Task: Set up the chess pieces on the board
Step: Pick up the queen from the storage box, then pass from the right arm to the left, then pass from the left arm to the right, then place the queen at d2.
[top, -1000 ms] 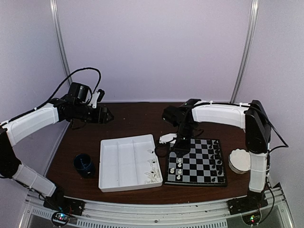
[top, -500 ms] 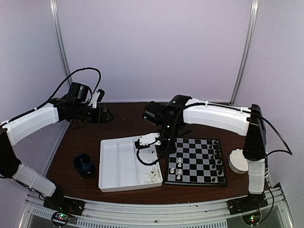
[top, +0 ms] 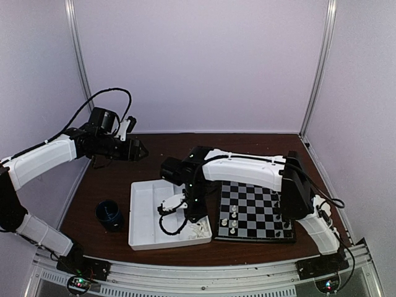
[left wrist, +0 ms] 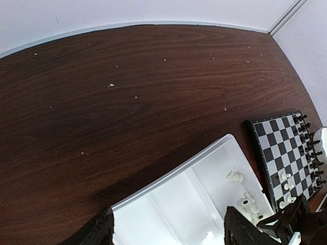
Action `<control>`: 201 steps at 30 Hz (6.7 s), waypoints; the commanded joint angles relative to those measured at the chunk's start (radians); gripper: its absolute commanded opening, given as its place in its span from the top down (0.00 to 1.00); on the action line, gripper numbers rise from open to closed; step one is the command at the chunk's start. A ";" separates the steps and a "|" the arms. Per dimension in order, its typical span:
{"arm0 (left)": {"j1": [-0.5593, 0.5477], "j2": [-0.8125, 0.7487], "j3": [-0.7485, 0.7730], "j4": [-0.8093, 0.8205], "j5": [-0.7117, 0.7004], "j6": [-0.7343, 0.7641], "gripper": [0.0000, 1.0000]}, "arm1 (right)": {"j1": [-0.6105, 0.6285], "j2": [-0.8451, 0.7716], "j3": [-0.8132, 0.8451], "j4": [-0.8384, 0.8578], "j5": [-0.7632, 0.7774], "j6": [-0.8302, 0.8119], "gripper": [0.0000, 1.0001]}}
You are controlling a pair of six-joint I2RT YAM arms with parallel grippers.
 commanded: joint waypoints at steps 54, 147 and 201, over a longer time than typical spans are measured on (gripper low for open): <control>-0.353 -0.250 -0.451 0.995 -0.033 -0.052 0.27 | -0.282 -0.532 -0.168 0.522 -0.568 0.521 0.95; -0.520 0.014 -0.071 0.550 0.273 0.304 0.97 | -0.292 -0.458 -0.046 0.090 -0.708 0.259 0.60; -0.294 0.043 0.103 0.211 -0.176 0.119 0.34 | -0.429 -0.671 -0.639 0.391 -0.285 0.054 1.00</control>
